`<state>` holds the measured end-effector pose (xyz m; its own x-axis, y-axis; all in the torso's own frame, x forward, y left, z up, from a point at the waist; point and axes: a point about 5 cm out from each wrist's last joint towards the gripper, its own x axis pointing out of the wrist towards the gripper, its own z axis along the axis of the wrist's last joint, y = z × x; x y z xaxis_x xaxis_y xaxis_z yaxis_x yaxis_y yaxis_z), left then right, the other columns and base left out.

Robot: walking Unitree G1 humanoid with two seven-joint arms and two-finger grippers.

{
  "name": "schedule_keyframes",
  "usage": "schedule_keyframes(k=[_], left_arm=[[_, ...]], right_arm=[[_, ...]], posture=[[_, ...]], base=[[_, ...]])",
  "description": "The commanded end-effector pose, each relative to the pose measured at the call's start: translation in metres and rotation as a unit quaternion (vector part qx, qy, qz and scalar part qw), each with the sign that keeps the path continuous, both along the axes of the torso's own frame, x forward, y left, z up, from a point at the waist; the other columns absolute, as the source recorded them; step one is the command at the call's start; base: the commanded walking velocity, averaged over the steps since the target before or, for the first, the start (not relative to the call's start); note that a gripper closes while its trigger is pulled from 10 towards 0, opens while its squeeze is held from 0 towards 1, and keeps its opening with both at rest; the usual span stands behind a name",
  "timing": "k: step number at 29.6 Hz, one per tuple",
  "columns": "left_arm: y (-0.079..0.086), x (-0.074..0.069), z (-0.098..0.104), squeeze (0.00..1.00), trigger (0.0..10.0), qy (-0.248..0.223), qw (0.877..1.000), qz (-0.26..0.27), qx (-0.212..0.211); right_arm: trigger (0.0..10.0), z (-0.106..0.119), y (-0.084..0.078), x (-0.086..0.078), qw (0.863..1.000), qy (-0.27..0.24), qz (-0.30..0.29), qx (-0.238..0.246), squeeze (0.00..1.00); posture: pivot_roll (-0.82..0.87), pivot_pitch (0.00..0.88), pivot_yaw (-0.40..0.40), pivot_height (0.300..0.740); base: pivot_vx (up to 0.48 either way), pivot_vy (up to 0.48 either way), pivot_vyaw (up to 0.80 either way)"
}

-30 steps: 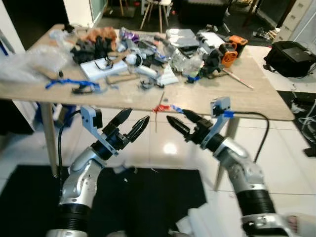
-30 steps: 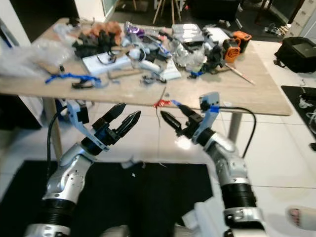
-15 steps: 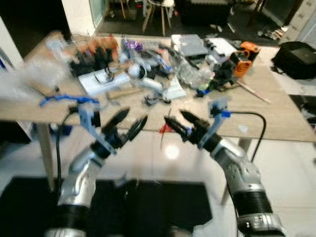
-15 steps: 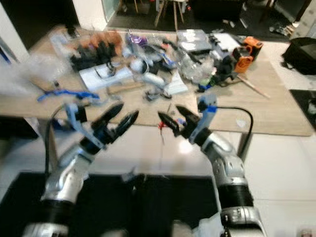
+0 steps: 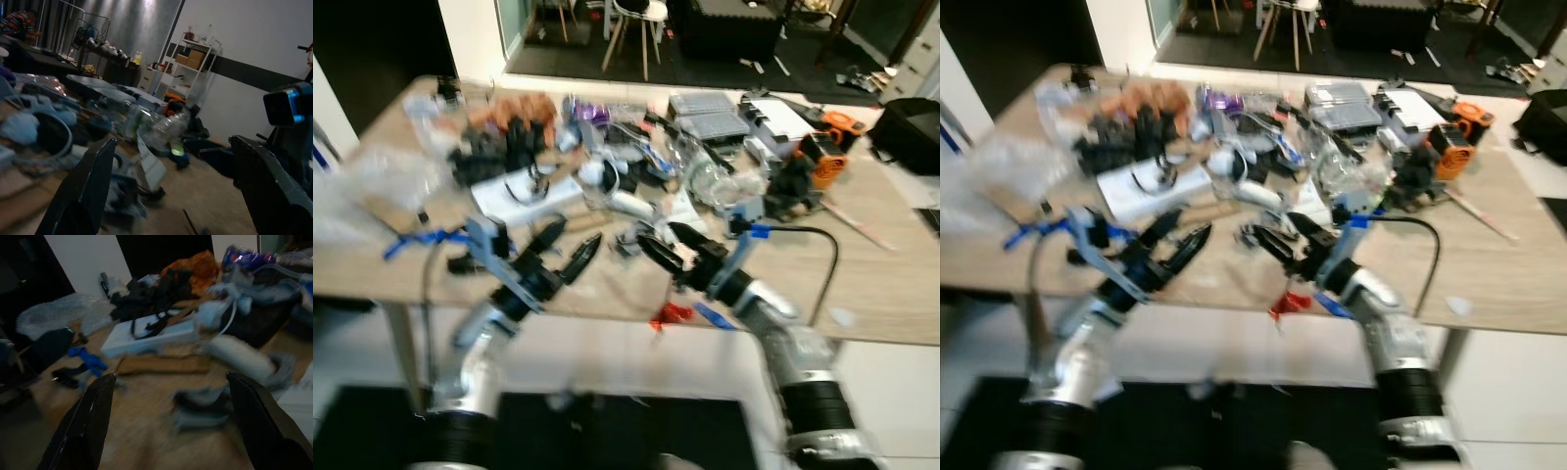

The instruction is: Picking trash to rubbish bin

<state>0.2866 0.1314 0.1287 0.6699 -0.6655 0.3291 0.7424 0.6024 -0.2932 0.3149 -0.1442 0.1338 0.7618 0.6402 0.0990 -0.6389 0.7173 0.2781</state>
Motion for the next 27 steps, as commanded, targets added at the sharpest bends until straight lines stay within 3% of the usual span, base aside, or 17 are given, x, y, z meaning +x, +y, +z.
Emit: schedule_keyframes(k=[1, 3, 5, 8, 14, 17, 19, 20, 22, 23, 25, 27], left_arm=[[0.003, -0.001, -0.002, 0.00, 10.0, 0.005, 1.000, 0.004, 0.004], [0.003, -0.001, -0.002, 0.00, 10.0, 0.005, 1.000, 0.004, 0.004], [0.003, -0.001, -0.002, 0.00, 10.0, 0.005, 1.000, 0.005, 0.003], [0.004, -0.001, -0.002, 0.00, 10.0, 0.004, 1.000, 0.005, -0.003], [0.007, -0.009, 0.001, 0.00, 10.0, -0.026, 1.000, -0.015, 0.001], [0.015, -0.018, 0.000, 0.00, 10.0, -0.052, 0.997, -0.046, 0.041], [0.018, -0.019, 0.000, 0.00, 10.0, -0.055, 0.996, -0.051, 0.056], [0.026, -0.022, 0.000, 0.00, 10.0, -0.065, 0.991, -0.066, 0.099], [0.028, -0.023, 0.001, 0.00, 10.0, -0.070, 0.988, -0.069, 0.115], [0.031, -0.026, -0.001, 0.00, 10.0, -0.072, 0.982, -0.087, 0.154], [0.031, -0.026, -0.001, 0.00, 10.0, -0.072, 0.982, -0.087, 0.154], [0.040, -0.033, -0.006, 0.00, 10.0, -0.066, 0.963, -0.119, 0.233]], right_arm=[[10.0, -0.001, 0.002, -0.001, 1.000, 0.000, 0.001, 0.004, 0.00], [10.0, -0.001, 0.002, 0.000, 1.000, -0.002, 0.000, -0.004, 0.00], [10.0, -0.003, -0.001, -0.003, 0.997, -0.018, 0.021, -0.065, 0.00], [10.0, -0.005, -0.007, -0.009, 0.992, -0.024, 0.057, -0.108, 0.00], [10.0, 0.001, -0.026, -0.016, 0.982, -0.027, 0.106, -0.151, 0.00], [10.0, 0.007, -0.044, -0.020, 0.969, -0.028, 0.131, -0.208, 0.00], [10.0, 0.007, -0.047, -0.020, 0.964, -0.024, 0.139, -0.225, 0.00], [10.0, 0.004, -0.052, -0.022, 0.953, -0.013, 0.159, -0.257, 0.00], [10.0, 0.003, -0.053, -0.023, 0.950, -0.010, 0.166, -0.265, 0.00], [10.0, 0.001, -0.054, -0.025, 0.945, -0.002, 0.181, -0.271, 0.00], [10.0, 0.001, -0.054, -0.025, 0.945, -0.002, 0.181, -0.271, 0.00], [10.0, -0.005, -0.054, -0.030, 0.933, 0.016, 0.216, -0.287, 0.00]], posture=[[0.02, 0.000, -0.034, 0.740], [0.02, 0.000, -0.034, 0.740], [0.02, 0.000, -0.035, 0.740], [0.02, 0.000, -0.033, 0.740], [0.01, 0.000, -0.028, 0.740], [0.01, 0.000, -0.026, 0.740], [0.00, 0.000, -0.026, 0.740], [0.01, 0.000, -0.028, 0.740], [0.01, 0.000, -0.028, 0.740], [0.01, 0.000, -0.031, 0.740], [0.01, 0.000, -0.031, 0.740], [0.01, 0.000, -0.031, 0.740]], base=[[0.401, 0.000, 0.00], [0.399, 0.000, 0.00], [0.343, 0.000, 0.00], [0.193, 0.000, 0.00], [0.000, 0.000, 0.00], [0.000, 0.000, 0.00], [0.000, 0.000, 0.00], [0.000, 0.000, 0.00], [0.000, 0.000, 0.00], [0.000, 0.000, 0.00], [0.000, 0.000, 0.00], [0.000, 0.000, 0.00]])
